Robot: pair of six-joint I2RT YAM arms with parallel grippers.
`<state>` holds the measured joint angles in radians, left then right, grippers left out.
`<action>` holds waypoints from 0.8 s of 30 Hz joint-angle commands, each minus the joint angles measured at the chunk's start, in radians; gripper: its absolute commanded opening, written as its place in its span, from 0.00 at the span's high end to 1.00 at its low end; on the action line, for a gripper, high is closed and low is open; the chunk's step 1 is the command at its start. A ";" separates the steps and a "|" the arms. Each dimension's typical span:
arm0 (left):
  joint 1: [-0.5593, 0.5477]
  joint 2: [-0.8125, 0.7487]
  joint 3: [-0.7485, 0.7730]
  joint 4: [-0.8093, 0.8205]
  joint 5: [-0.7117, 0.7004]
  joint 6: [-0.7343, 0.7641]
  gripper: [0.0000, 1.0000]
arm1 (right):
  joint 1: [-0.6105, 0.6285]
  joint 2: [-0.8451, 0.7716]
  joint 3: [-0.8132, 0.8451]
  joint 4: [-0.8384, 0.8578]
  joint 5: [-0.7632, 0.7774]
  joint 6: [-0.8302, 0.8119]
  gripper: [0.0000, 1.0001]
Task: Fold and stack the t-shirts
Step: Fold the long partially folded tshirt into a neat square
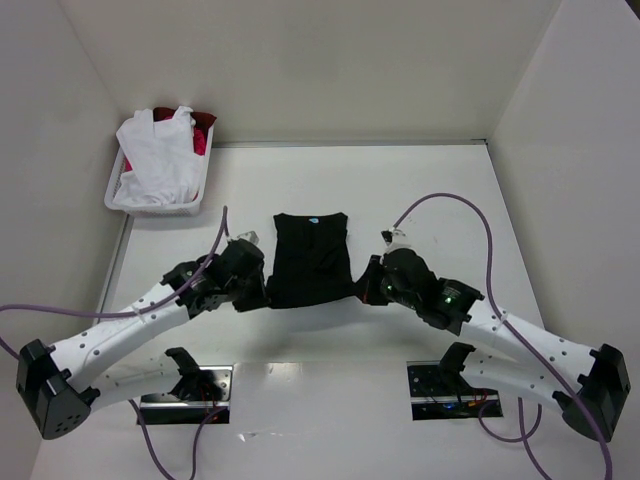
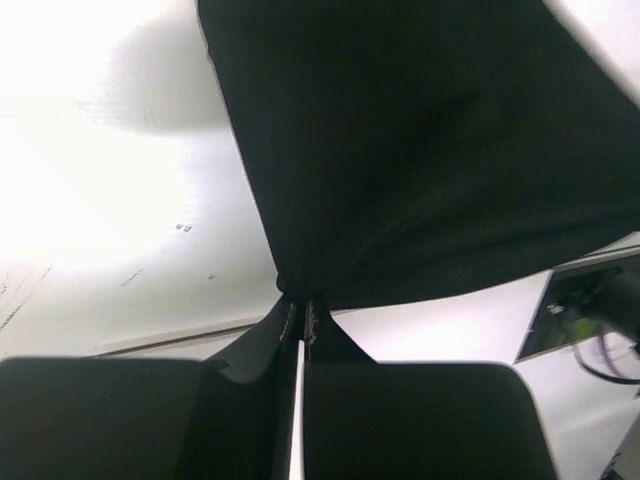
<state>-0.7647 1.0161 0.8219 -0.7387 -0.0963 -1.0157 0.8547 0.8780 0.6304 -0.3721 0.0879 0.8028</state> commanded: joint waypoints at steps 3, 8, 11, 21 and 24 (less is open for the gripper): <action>0.010 0.018 0.150 -0.097 -0.123 0.017 1.00 | 0.004 0.041 0.123 -0.047 0.171 -0.034 1.00; 0.097 0.172 0.287 -0.067 -0.154 0.144 1.00 | -0.098 0.202 0.242 0.007 0.170 -0.118 1.00; 0.142 0.307 0.358 -0.041 -0.132 0.216 1.00 | -0.138 0.271 0.296 0.065 0.156 -0.146 1.00; 0.379 0.675 0.565 0.087 0.026 0.416 1.00 | -0.284 0.567 0.457 0.202 0.062 -0.237 0.99; 0.424 0.784 0.667 0.096 0.066 0.456 1.00 | -0.319 0.639 0.499 0.246 0.044 -0.246 0.97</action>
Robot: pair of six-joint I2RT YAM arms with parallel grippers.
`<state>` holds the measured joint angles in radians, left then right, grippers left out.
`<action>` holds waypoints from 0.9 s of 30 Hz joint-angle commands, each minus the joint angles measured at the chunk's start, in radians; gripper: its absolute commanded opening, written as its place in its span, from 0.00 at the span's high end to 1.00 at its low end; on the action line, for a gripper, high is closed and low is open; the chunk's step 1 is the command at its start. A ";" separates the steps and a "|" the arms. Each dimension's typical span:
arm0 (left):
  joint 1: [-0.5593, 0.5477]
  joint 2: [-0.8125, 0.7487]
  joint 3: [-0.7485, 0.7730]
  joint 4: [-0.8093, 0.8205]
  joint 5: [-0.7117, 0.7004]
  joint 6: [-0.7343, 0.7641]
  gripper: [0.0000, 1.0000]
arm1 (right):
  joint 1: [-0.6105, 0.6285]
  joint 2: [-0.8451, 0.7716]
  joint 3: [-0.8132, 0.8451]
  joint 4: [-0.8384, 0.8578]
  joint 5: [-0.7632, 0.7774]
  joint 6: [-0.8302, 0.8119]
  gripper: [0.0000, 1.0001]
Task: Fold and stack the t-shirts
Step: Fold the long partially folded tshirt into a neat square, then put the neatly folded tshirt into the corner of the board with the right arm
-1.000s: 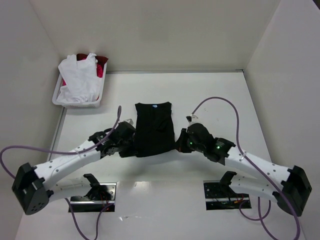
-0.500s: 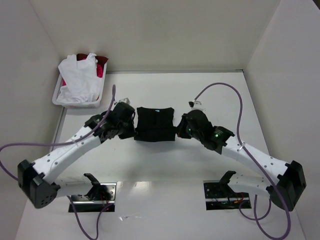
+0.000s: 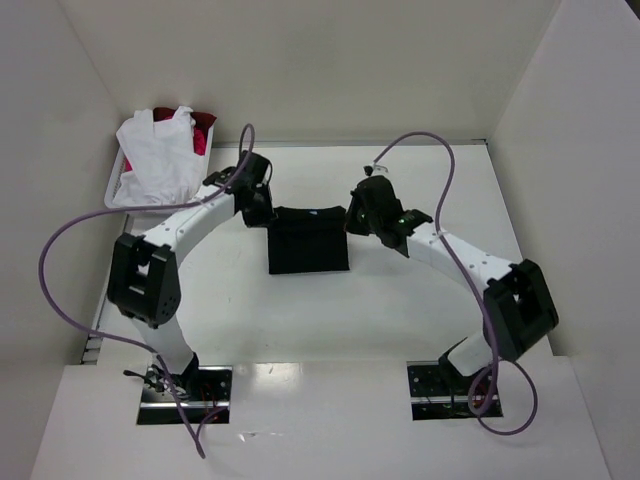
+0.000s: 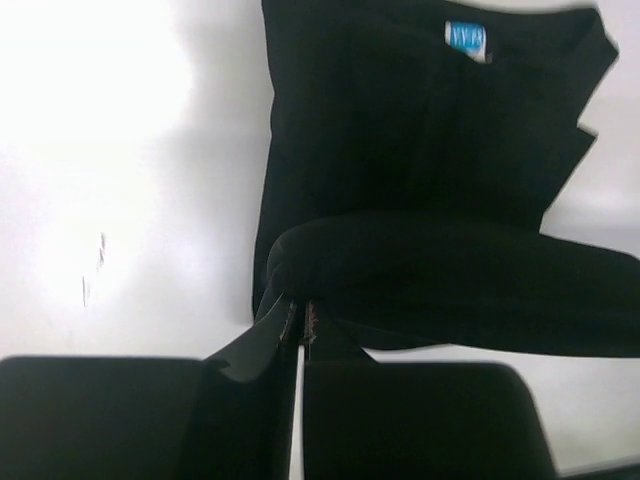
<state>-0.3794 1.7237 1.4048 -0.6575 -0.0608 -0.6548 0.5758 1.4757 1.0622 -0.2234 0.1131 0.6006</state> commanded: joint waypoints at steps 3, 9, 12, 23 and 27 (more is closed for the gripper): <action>0.076 0.184 0.192 0.015 0.030 0.104 0.98 | -0.089 0.155 0.123 0.137 -0.015 -0.044 0.95; 0.149 0.339 0.318 0.074 0.116 0.141 0.37 | -0.165 0.376 0.275 0.160 -0.021 -0.065 0.61; 0.177 0.395 0.405 0.087 0.116 0.161 0.08 | -0.207 0.448 0.347 0.174 -0.030 -0.065 0.33; 0.198 0.346 0.324 0.147 0.204 0.182 0.06 | -0.218 0.354 0.283 0.185 -0.156 -0.096 0.33; 0.178 0.257 0.200 0.185 0.190 0.149 0.06 | -0.218 0.310 0.148 0.225 -0.286 -0.096 0.24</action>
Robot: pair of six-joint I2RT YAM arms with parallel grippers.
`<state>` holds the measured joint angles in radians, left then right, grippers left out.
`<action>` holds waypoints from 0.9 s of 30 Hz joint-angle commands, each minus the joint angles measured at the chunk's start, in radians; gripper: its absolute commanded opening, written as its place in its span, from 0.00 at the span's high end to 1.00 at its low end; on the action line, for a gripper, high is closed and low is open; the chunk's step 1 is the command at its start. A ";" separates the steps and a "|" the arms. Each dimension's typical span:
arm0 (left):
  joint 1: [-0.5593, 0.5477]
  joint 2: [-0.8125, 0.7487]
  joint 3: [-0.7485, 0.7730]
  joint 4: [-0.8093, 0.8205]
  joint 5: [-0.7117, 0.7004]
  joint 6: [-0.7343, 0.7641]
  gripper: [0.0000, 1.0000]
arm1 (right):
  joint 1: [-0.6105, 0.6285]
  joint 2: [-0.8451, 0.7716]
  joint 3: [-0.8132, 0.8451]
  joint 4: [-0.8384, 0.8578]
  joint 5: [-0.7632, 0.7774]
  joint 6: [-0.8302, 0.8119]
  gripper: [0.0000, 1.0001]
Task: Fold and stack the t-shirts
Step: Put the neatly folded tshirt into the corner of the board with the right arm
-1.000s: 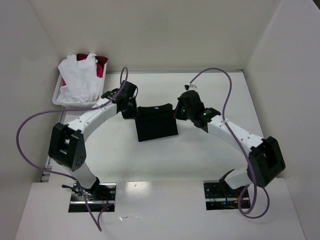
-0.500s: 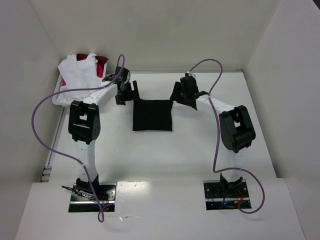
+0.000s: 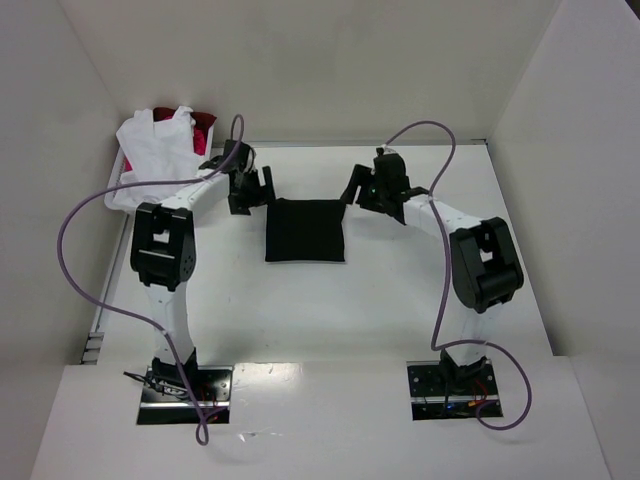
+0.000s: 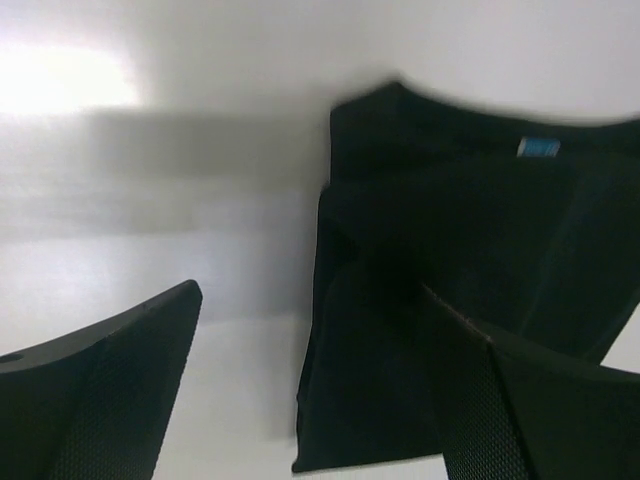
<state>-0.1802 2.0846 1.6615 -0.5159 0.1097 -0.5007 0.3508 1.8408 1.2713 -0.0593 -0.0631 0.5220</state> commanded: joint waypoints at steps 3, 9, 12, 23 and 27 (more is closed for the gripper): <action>-0.031 -0.202 -0.189 0.077 -0.001 -0.019 0.05 | 0.016 -0.064 -0.107 0.061 -0.147 -0.027 0.18; -0.031 -0.302 -0.359 0.096 0.008 -0.061 0.01 | 0.025 -0.035 -0.147 0.107 -0.221 -0.036 0.07; -0.031 -0.348 -0.384 0.096 0.008 -0.061 0.01 | 0.025 0.003 -0.125 0.107 -0.230 -0.048 0.07; -0.031 -0.489 -0.390 0.031 -0.011 -0.052 0.01 | 0.053 0.173 0.002 0.024 -0.250 -0.048 0.14; -0.031 -0.517 -0.390 0.010 -0.011 -0.042 0.01 | 0.053 0.206 0.022 0.015 -0.259 -0.027 0.27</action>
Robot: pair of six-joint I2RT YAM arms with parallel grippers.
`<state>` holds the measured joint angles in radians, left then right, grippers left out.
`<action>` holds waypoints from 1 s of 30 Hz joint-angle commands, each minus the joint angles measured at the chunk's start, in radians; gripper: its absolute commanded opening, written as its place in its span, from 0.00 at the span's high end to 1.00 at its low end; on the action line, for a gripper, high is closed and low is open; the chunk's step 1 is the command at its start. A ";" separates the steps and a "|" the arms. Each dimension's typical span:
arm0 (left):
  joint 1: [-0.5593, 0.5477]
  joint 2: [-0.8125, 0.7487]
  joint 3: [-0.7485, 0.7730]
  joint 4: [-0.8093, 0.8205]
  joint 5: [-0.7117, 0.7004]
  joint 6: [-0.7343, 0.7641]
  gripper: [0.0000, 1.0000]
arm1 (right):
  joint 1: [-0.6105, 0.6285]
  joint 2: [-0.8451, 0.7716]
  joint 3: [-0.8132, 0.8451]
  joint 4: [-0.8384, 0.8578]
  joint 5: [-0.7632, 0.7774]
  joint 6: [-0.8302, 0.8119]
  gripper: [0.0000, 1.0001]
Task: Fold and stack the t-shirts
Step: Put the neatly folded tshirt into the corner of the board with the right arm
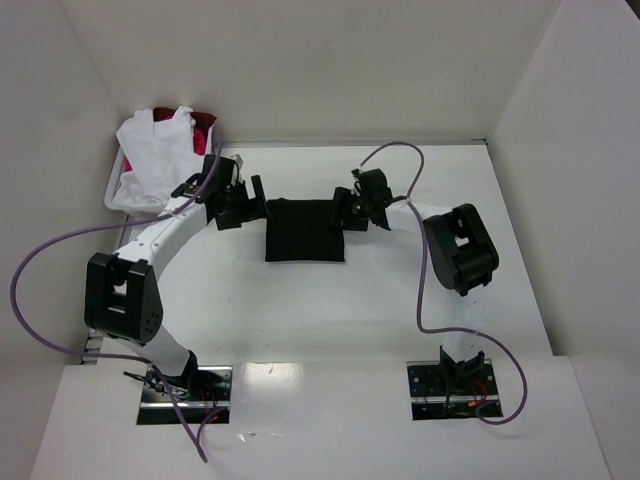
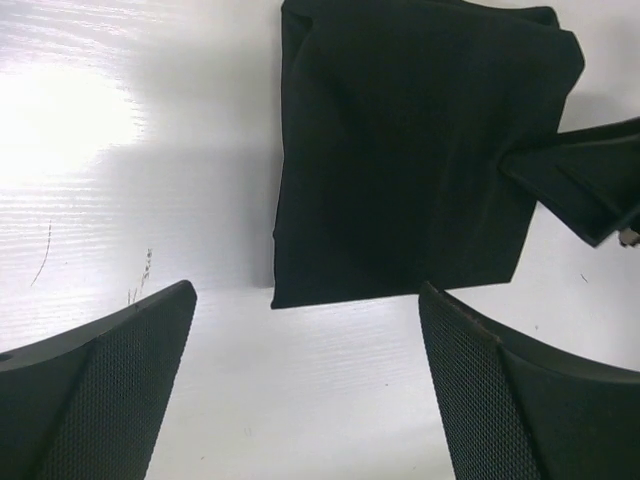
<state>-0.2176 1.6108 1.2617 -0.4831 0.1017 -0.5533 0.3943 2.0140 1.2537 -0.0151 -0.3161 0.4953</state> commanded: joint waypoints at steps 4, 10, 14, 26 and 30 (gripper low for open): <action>0.006 -0.080 0.010 -0.023 -0.003 0.022 0.00 | 0.018 0.075 0.059 -0.048 -0.006 0.023 0.42; 0.015 -0.100 0.010 -0.043 0.029 0.041 0.00 | 0.018 0.104 0.081 -0.066 -0.006 0.046 0.80; 0.015 -0.100 0.033 -0.067 0.029 0.064 0.00 | 0.018 0.118 0.124 -0.097 0.053 0.066 1.00; 0.047 -0.109 0.053 -0.109 0.053 0.113 0.00 | -0.235 0.181 0.441 -0.325 0.164 -0.087 1.00; 0.047 -0.100 0.062 -0.118 0.053 0.122 0.00 | -0.322 0.297 0.709 -0.497 0.222 -0.188 1.00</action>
<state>-0.1749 1.5185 1.2823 -0.5911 0.1364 -0.4679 0.1181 2.2501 1.7939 -0.3645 -0.1680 0.4145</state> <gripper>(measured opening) 1.000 0.027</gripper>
